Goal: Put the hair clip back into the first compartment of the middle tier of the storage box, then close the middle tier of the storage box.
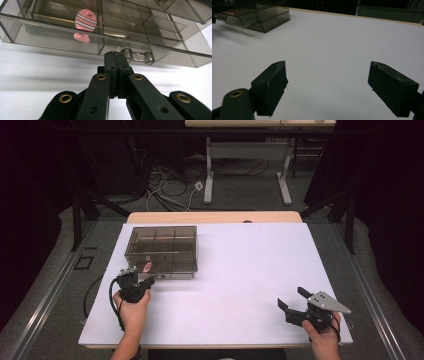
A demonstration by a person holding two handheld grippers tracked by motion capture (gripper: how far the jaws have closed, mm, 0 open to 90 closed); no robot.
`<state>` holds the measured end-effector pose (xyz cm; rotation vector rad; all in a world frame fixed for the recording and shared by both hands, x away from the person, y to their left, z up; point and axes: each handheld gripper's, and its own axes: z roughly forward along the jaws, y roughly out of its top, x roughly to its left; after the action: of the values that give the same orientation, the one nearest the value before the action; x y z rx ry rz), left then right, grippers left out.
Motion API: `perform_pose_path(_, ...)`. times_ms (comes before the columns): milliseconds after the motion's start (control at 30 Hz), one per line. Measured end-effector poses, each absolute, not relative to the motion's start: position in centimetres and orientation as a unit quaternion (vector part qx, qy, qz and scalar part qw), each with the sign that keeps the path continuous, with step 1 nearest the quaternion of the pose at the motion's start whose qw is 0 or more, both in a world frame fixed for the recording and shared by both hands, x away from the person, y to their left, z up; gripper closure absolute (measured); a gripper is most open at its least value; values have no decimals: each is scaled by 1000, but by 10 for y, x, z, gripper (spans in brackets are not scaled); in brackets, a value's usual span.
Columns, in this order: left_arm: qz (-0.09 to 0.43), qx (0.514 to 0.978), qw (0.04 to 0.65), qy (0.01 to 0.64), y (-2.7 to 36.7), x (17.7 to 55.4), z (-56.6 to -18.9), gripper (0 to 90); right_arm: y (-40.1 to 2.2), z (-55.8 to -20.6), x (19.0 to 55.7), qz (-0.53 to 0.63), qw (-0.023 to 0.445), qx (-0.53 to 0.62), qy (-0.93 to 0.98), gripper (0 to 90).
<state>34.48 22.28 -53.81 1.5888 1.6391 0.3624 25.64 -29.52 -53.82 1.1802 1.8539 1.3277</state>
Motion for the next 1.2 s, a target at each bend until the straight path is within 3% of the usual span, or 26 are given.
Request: perform_pose_path(1200,166,626,387,657,219,372,-530,900,-295,-538,256,496,283,443,691,149)
